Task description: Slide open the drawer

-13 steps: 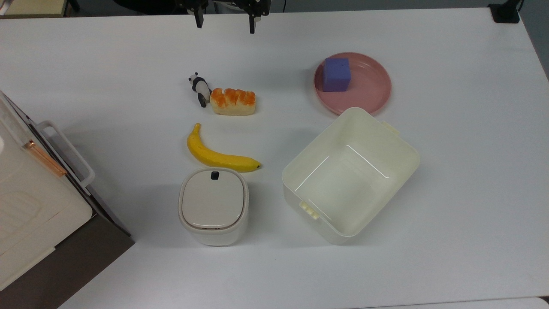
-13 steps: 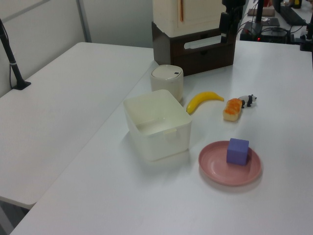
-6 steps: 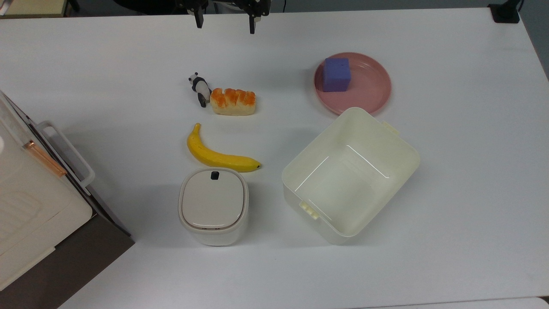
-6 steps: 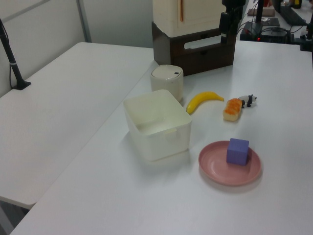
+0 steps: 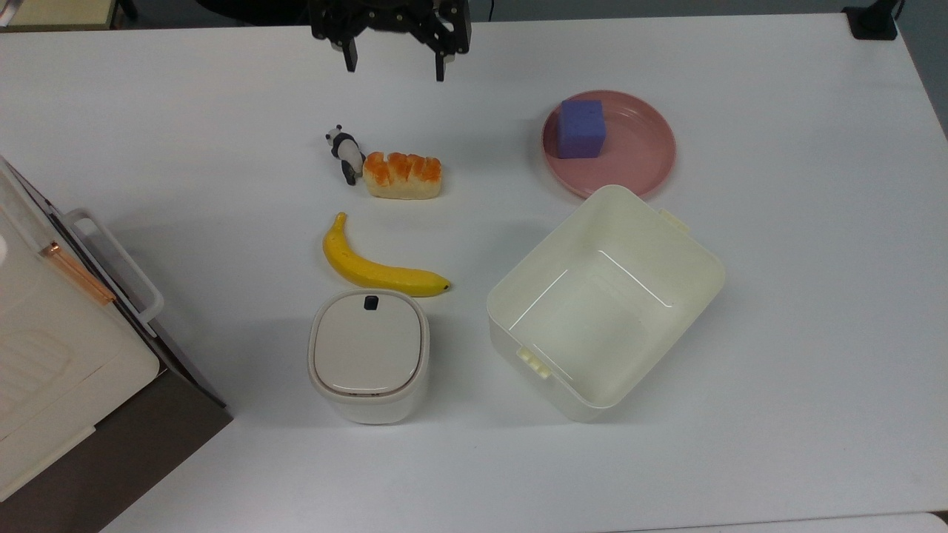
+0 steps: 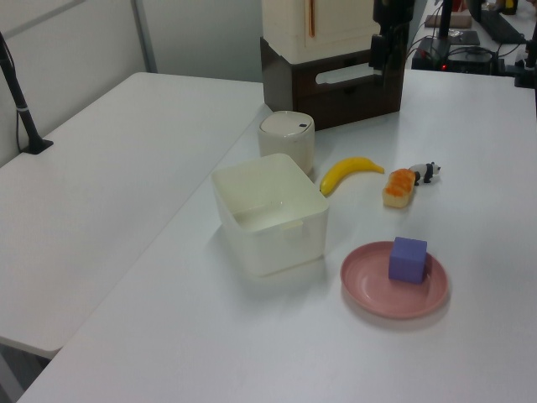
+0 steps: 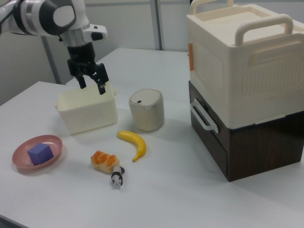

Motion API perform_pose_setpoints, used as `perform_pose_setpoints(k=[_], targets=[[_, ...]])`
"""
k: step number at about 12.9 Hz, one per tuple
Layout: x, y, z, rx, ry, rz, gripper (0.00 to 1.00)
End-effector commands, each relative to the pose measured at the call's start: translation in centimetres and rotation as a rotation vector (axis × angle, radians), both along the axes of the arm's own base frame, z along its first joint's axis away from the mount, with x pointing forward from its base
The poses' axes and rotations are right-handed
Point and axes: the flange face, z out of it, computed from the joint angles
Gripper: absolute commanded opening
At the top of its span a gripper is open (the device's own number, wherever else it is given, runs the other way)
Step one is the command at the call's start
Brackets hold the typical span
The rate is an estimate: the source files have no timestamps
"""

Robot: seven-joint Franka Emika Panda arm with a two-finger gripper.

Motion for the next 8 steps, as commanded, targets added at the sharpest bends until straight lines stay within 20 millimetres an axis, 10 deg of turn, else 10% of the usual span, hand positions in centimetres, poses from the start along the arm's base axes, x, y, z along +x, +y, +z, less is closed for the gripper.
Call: perform_pose_setpoints(k=[1, 8], targets=[[0.7, 0.6, 0.8, -0.010, -0.030, -0.017, 1.00], [0.0, 0.8, 2.0, -0.011, -0.048, -0.017, 1.00]])
